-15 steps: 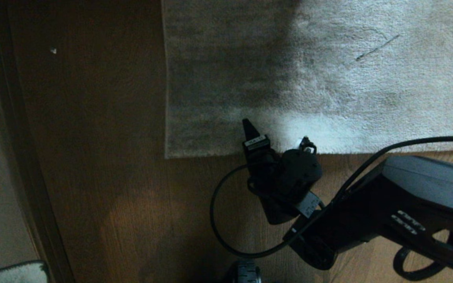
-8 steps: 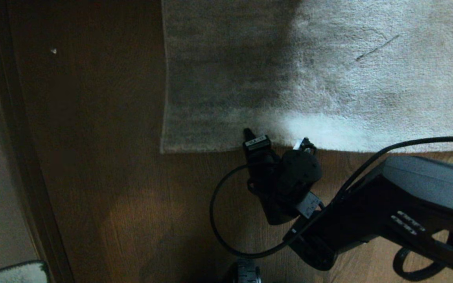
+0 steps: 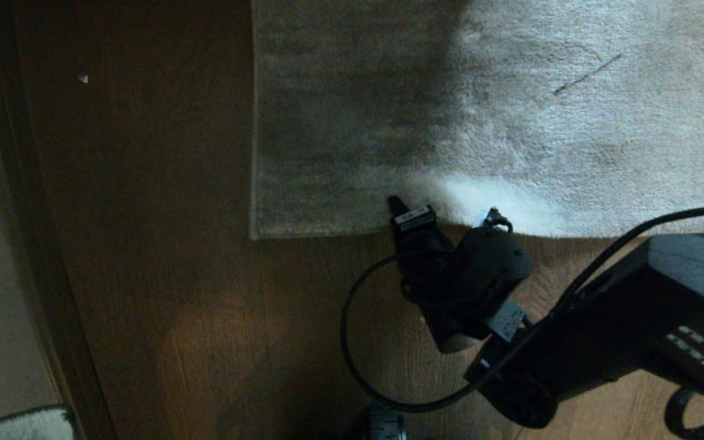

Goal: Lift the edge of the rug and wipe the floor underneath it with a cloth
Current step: Lift up the carpet

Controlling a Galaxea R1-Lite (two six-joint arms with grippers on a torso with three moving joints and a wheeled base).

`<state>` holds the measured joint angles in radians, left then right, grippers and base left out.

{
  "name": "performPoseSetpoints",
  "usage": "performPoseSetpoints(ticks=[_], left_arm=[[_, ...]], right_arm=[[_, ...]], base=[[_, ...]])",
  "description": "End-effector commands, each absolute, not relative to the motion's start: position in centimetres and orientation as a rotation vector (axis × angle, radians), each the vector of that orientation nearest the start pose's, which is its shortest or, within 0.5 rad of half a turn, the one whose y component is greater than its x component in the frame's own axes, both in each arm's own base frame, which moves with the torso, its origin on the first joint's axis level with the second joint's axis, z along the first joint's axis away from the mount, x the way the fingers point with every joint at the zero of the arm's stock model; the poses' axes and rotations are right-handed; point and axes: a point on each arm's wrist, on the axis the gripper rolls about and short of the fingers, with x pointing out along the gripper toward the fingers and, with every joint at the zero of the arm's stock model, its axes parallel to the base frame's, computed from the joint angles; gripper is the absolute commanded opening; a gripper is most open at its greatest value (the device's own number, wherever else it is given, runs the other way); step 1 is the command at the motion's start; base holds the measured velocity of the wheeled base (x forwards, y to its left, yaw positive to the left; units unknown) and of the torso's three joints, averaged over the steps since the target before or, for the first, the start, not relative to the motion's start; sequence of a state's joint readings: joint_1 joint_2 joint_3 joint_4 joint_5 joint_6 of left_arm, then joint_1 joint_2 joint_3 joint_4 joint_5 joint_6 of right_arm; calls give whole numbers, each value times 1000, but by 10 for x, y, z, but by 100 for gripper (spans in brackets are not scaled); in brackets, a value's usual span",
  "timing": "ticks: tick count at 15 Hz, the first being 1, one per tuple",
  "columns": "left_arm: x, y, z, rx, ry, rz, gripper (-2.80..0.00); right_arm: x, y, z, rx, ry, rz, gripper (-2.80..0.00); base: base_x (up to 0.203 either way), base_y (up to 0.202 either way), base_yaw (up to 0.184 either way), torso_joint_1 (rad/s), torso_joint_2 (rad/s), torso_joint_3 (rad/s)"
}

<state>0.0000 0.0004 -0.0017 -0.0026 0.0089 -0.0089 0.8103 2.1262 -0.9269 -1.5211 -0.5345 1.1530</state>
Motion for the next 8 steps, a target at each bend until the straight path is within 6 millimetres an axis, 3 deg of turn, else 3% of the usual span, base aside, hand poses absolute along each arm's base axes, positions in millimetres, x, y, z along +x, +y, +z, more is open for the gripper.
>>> performPoseSetpoints(ticks=[1, 8], left_arm=[[-23, 0, 76, -9, -5, 9, -280], [-23, 0, 76, -9, -5, 9, -280]], right_arm=[[269, 255, 177, 1415, -153, 417, -280], [246, 217, 219, 1506, -230, 448, -280]], base=[[0, 0, 0, 0, 0, 0], [0, 0, 0, 0, 0, 0]])
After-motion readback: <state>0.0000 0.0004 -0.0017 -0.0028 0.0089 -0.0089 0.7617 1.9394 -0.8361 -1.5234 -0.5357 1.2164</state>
